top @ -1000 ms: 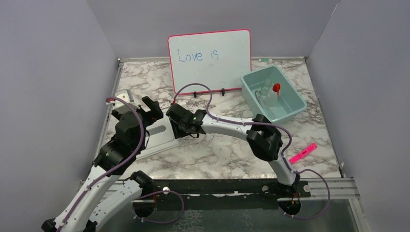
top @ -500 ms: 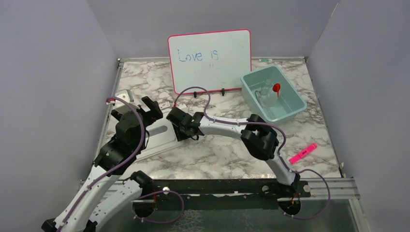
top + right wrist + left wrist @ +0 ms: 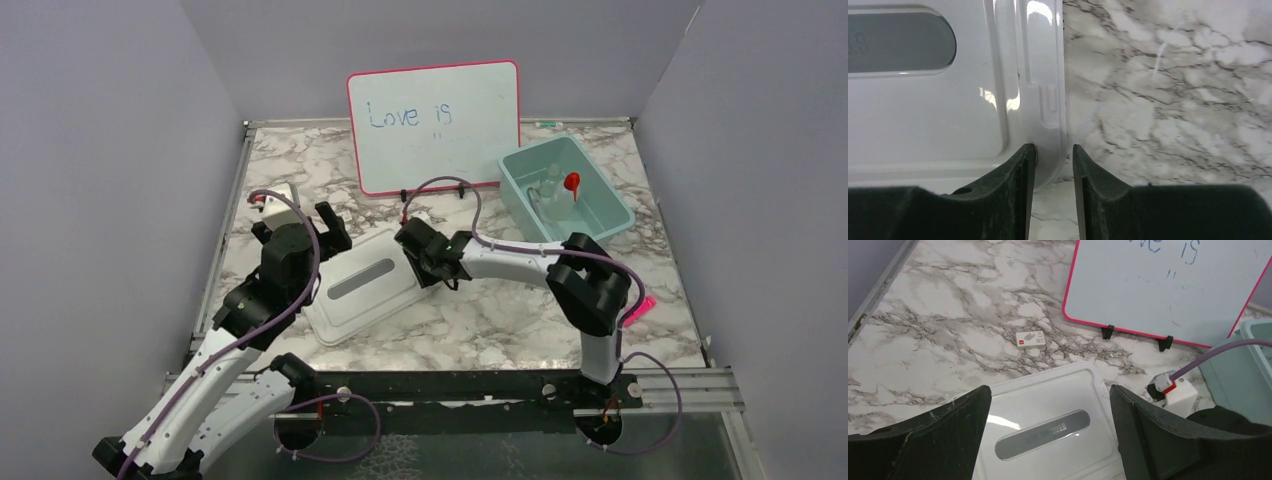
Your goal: Organize the chemistry lab equipment
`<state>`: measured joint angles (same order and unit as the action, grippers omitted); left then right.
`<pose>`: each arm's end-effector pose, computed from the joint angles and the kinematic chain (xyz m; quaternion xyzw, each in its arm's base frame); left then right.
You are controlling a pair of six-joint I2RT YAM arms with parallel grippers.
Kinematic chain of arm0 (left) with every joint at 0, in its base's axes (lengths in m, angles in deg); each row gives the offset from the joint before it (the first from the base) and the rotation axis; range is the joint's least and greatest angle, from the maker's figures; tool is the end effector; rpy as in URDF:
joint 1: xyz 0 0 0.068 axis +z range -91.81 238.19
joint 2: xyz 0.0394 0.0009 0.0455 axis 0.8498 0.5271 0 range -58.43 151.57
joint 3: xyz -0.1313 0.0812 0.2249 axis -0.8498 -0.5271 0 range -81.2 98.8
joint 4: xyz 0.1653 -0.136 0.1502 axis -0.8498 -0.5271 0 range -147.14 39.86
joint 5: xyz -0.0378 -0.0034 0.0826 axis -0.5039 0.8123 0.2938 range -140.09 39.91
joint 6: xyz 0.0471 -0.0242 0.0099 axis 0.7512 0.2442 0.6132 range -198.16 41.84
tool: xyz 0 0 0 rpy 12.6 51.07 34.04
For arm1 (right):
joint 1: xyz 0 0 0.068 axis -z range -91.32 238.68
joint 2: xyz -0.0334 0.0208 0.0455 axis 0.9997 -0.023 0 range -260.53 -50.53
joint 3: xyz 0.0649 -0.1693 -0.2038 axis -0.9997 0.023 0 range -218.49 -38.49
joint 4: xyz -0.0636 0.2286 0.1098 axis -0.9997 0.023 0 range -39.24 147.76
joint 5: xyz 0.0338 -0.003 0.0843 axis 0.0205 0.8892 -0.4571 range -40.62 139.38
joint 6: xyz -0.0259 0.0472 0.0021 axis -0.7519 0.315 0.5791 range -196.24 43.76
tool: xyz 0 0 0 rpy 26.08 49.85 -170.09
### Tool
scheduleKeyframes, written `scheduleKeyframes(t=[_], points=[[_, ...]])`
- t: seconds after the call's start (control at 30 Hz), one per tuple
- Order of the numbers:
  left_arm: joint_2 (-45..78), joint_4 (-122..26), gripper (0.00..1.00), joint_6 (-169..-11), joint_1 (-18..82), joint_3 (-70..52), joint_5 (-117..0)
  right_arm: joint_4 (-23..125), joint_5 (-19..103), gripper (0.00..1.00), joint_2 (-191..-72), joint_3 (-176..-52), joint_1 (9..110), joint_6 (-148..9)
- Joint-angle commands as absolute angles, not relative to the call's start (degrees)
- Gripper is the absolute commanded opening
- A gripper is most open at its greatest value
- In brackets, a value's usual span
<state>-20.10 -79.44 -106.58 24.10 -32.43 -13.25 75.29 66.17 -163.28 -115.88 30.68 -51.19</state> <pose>0.1279 -0.0607 0.3476 -0.1454 0.7798 -0.0666 0.6052 0.2263 0.3430 0.1707 -0.2345 0.9269 0.0648 0.2859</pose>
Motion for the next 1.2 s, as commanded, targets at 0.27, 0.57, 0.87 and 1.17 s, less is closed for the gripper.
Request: scheduleKeyframes(t=[0.27, 0.57, 0.87, 1.17], points=[[-6.30, -76.87, 0.94, -104.32, 24.44, -35.05, -32.18, 78.89, 65.68, 0.37, -156.34, -110.62, 41.92, -67.18], [11.17, -78.84, 0.87, -101.61, 32.52, -30.25, -43.50, 80.22, 60.54, 0.39, -150.13, -111.33, 41.76, -49.77], [29.27, -79.19, 0.62, -88.61, 39.11, -20.58, -51.19, 70.02, 53.05, 0.39, -144.07, -102.88, 39.44, -40.28], [39.04, -81.06, 0.51, -83.05, 39.07, -14.83, -50.97, 64.77, 49.73, 0.39, -138.70, -95.93, 39.37, -38.05]])
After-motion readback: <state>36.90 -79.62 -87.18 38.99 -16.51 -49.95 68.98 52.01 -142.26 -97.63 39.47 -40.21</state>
